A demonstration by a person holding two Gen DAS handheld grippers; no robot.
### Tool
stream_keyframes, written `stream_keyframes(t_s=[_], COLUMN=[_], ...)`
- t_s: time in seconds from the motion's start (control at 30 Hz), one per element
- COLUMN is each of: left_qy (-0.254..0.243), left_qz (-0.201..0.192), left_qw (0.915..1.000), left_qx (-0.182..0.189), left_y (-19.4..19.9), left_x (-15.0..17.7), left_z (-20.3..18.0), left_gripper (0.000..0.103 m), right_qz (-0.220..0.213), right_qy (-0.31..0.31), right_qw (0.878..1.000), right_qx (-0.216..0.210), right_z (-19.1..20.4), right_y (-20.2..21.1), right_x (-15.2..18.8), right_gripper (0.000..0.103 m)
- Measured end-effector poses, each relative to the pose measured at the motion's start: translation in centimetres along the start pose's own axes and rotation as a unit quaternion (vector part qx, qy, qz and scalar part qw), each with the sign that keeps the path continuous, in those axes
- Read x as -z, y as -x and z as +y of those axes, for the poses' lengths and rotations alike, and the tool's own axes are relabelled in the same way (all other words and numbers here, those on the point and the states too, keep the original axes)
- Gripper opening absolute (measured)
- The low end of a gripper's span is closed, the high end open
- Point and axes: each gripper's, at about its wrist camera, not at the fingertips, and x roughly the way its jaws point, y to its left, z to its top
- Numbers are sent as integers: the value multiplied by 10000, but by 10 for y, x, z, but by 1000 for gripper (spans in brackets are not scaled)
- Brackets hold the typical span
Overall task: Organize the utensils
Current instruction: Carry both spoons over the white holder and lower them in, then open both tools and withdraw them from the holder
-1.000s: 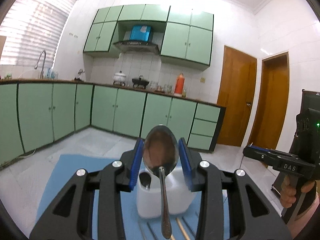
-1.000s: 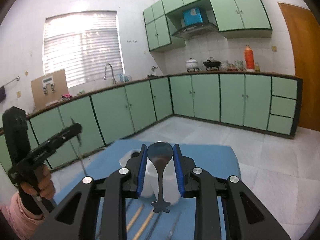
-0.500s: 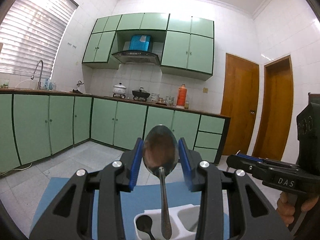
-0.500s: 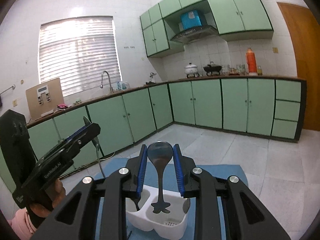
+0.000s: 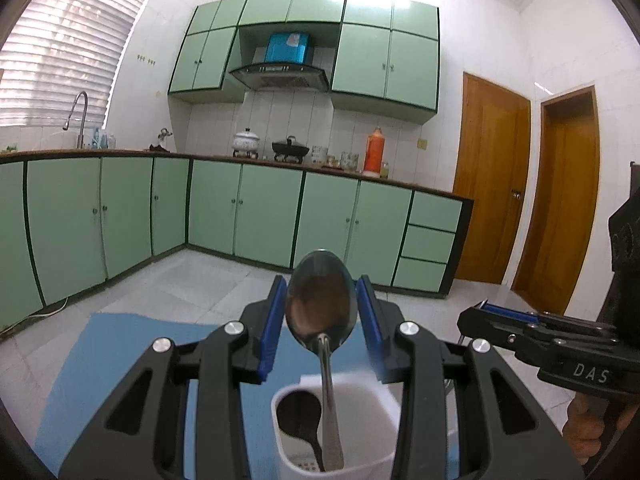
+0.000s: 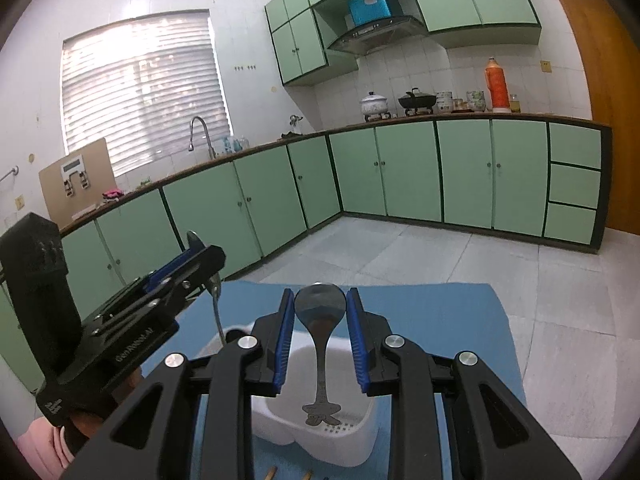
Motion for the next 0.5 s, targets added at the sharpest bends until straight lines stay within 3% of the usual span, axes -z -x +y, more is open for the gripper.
stream_keyframes(t_s=[0.5], left_qy=[-18], left_qz=[504], left_qw=[9987], left_qx=[-39], left_y=[0], left_x=[28], left_z=[10], left_gripper=[36], right_qz=[397], right_qy=[66], right_qw=[9992], right_qx=[39], right_z=[8], right_y=[-8], right_x=[27], right_gripper=[28])
